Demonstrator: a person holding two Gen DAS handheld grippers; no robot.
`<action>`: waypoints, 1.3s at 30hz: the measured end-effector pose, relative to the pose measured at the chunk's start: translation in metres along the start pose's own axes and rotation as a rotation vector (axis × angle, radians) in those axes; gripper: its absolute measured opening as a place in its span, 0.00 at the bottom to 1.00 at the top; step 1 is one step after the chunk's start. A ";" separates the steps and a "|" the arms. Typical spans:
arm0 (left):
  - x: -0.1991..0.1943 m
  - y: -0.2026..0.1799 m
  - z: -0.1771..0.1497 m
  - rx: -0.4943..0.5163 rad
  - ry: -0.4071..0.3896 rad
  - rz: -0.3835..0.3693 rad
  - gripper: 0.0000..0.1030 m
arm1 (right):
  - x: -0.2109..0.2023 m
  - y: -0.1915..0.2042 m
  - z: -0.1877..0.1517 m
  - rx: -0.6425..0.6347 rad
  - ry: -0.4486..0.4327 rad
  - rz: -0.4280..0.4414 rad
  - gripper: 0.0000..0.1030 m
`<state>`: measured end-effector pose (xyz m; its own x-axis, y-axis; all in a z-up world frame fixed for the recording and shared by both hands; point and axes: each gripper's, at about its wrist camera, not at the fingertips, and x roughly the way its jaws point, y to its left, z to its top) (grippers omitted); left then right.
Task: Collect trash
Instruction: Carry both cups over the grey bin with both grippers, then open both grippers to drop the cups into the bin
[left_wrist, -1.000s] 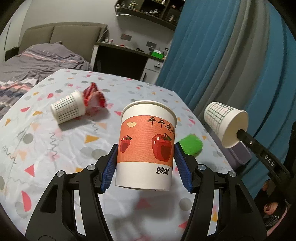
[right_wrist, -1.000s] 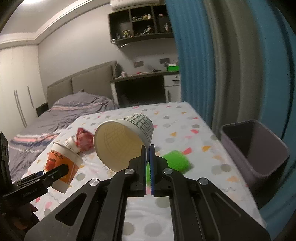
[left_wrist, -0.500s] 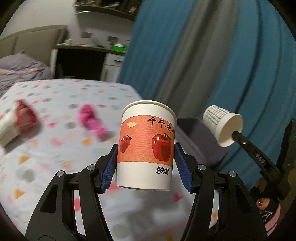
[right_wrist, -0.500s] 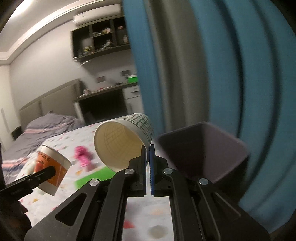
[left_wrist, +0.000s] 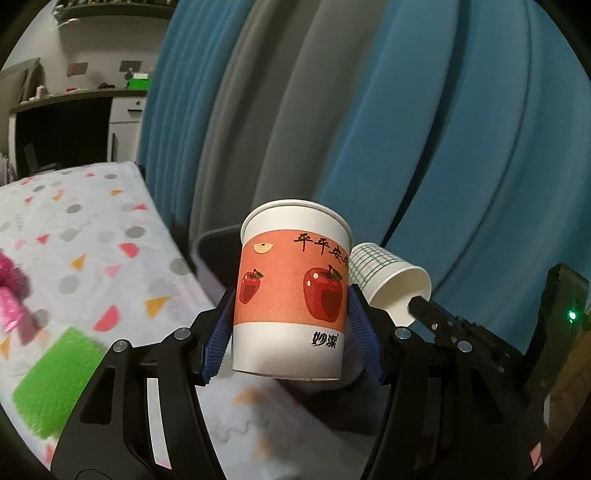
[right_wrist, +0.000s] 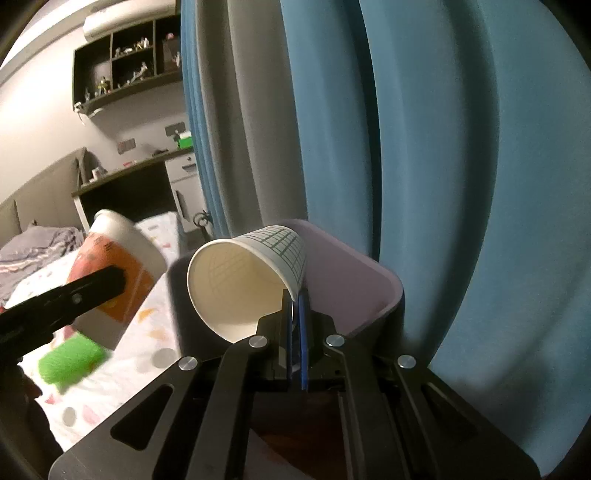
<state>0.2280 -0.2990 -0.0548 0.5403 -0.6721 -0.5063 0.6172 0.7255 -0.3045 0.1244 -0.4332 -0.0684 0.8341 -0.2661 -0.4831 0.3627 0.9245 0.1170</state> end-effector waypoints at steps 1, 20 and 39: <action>0.010 -0.003 0.000 0.005 0.011 -0.001 0.57 | 0.005 -0.002 -0.001 -0.001 0.010 -0.004 0.04; 0.065 -0.010 -0.003 -0.007 0.106 -0.027 0.57 | 0.047 -0.018 0.001 0.005 0.093 -0.040 0.04; 0.062 0.004 0.001 -0.081 0.079 0.016 0.83 | 0.055 -0.011 -0.002 -0.032 0.137 -0.054 0.04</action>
<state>0.2646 -0.3380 -0.0867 0.5015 -0.6487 -0.5724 0.5589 0.7480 -0.3580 0.1652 -0.4571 -0.0977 0.7481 -0.2782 -0.6024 0.3907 0.9185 0.0611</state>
